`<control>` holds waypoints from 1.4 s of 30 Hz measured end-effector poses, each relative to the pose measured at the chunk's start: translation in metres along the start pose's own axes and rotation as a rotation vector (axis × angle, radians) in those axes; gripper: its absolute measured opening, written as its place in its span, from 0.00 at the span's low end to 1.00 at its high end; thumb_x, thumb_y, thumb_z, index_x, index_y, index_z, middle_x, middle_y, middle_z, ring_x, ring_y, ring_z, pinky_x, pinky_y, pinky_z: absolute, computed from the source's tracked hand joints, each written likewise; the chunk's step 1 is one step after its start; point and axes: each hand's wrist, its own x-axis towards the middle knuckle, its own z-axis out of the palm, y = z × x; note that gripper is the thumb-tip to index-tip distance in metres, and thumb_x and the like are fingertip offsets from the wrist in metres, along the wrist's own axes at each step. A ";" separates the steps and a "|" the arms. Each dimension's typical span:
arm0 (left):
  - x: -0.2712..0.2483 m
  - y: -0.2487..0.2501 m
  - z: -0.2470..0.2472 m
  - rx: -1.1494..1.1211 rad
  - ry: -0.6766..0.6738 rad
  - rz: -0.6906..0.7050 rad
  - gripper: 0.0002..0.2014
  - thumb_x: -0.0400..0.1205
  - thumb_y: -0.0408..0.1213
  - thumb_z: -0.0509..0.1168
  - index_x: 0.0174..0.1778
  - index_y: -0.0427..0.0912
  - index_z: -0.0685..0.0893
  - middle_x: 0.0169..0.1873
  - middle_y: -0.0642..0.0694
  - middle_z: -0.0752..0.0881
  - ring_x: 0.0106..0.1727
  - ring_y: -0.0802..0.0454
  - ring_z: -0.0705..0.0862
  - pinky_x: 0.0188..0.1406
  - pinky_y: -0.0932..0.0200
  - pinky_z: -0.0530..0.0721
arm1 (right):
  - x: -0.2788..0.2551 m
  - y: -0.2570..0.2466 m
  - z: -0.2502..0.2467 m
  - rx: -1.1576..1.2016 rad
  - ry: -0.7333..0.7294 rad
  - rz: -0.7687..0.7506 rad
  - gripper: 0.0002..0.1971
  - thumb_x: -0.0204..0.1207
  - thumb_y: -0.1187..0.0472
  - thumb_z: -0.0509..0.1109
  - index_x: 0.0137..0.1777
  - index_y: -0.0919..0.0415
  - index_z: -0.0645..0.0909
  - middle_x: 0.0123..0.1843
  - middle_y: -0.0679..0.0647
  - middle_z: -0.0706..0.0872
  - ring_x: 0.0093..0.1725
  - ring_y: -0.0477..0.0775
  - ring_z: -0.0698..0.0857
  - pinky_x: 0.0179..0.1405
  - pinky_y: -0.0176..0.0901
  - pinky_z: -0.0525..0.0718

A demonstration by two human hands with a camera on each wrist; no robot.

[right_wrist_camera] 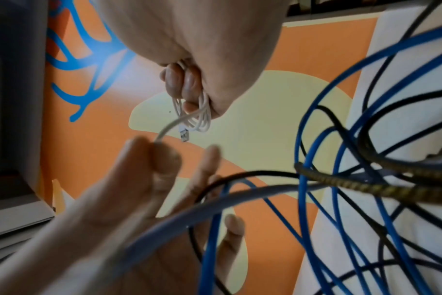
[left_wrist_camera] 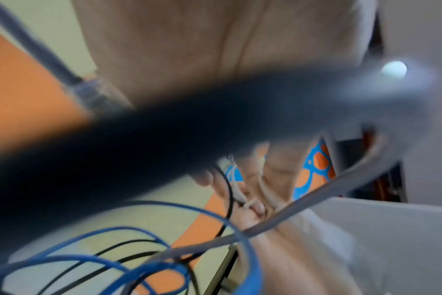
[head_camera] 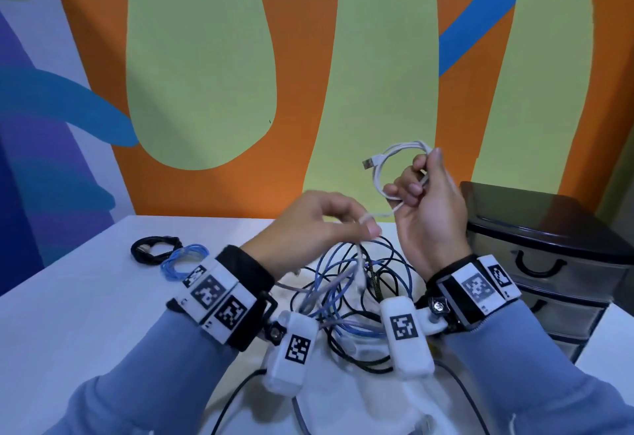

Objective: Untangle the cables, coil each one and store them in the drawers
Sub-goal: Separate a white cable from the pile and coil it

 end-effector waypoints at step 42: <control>0.007 -0.005 -0.015 -0.634 0.403 0.010 0.04 0.91 0.35 0.67 0.57 0.42 0.86 0.44 0.46 0.91 0.42 0.51 0.89 0.48 0.58 0.85 | -0.018 0.020 0.010 -0.126 -0.098 0.236 0.17 0.93 0.51 0.61 0.42 0.57 0.73 0.27 0.48 0.58 0.24 0.45 0.55 0.20 0.36 0.59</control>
